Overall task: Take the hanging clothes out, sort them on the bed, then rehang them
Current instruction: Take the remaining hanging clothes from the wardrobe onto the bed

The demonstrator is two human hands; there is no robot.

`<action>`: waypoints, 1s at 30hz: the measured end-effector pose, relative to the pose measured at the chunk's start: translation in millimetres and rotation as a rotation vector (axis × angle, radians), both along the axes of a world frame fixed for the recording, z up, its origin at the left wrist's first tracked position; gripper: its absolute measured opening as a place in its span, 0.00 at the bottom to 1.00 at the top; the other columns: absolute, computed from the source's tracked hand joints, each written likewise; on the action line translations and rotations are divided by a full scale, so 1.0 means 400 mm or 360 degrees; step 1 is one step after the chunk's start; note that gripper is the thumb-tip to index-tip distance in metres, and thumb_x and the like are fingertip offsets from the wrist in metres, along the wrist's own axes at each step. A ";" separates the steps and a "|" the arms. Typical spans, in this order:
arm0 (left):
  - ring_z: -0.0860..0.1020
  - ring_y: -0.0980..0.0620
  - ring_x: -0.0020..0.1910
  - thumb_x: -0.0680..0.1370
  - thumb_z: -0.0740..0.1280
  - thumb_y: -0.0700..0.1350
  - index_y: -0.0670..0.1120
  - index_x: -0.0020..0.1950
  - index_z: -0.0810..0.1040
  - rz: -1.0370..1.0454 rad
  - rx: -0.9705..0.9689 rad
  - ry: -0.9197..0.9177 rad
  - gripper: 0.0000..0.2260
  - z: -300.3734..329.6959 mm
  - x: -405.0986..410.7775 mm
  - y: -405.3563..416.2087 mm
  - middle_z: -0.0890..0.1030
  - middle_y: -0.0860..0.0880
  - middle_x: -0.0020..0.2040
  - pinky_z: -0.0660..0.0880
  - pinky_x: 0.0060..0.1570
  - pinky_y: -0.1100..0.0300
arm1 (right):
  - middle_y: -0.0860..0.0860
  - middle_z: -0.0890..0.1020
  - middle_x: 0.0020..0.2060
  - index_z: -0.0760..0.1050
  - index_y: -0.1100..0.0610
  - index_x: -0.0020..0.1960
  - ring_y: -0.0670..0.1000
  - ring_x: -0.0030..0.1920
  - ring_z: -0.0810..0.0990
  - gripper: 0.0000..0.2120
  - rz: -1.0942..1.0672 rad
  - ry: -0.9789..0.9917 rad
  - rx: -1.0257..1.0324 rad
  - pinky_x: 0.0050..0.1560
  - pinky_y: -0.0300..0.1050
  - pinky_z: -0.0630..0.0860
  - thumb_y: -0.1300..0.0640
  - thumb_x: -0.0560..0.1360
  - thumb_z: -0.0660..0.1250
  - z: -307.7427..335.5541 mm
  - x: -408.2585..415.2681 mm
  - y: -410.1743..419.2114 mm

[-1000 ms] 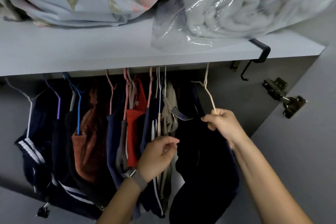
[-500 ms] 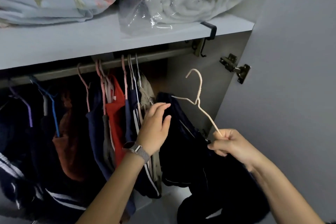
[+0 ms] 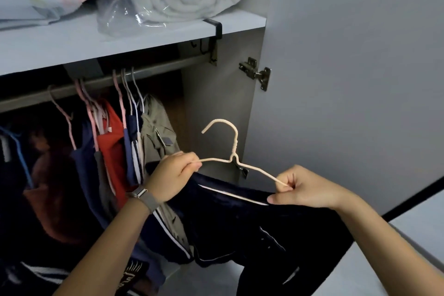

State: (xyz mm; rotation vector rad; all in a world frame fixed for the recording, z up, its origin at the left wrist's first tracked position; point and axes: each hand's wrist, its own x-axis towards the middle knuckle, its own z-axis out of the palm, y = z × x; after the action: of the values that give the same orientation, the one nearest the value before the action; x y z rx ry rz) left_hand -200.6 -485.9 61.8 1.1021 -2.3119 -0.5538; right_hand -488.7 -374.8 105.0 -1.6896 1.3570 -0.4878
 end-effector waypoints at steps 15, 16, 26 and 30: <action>0.77 0.59 0.35 0.70 0.57 0.65 0.57 0.42 0.76 0.0725 -0.0216 0.0102 0.15 0.144 -0.046 0.309 0.78 0.56 0.33 0.73 0.35 0.59 | 0.48 0.77 0.32 0.74 0.45 0.42 0.48 0.33 0.75 0.20 -0.0438 0.0355 -0.0898 0.38 0.43 0.72 0.32 0.75 0.53 -0.054 -0.157 0.129; 0.77 0.60 0.35 0.70 0.56 0.66 0.58 0.43 0.76 0.0767 -0.0228 0.0100 0.16 0.152 -0.055 0.327 0.78 0.57 0.33 0.73 0.35 0.61 | 0.49 0.76 0.33 0.73 0.46 0.41 0.48 0.33 0.74 0.21 -0.0445 0.0316 -0.0919 0.38 0.45 0.72 0.31 0.75 0.52 -0.064 -0.158 0.125; 0.72 0.55 0.26 0.65 0.61 0.74 0.48 0.30 0.75 0.1489 -0.0076 0.0173 0.29 0.145 -0.009 0.537 0.73 0.52 0.25 0.69 0.29 0.57 | 0.43 0.78 0.33 0.75 0.43 0.39 0.45 0.34 0.74 0.10 -0.0044 0.0096 -0.0818 0.43 0.37 0.68 0.47 0.78 0.63 -0.046 -0.035 0.086; 0.72 0.54 0.26 0.65 0.63 0.70 0.49 0.30 0.76 0.1675 0.0056 0.0271 0.24 0.135 0.055 0.585 0.72 0.52 0.23 0.68 0.29 0.60 | 0.44 0.79 0.39 0.78 0.40 0.38 0.40 0.41 0.76 0.09 0.0206 0.0046 -0.0613 0.39 0.29 0.69 0.53 0.73 0.72 -0.009 0.056 0.057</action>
State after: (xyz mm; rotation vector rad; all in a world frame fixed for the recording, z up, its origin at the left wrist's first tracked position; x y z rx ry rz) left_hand -178.7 -252.1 116.0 1.9482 -1.2881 -0.2391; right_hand -466.4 -351.9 101.4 -2.0884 1.2179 -0.6845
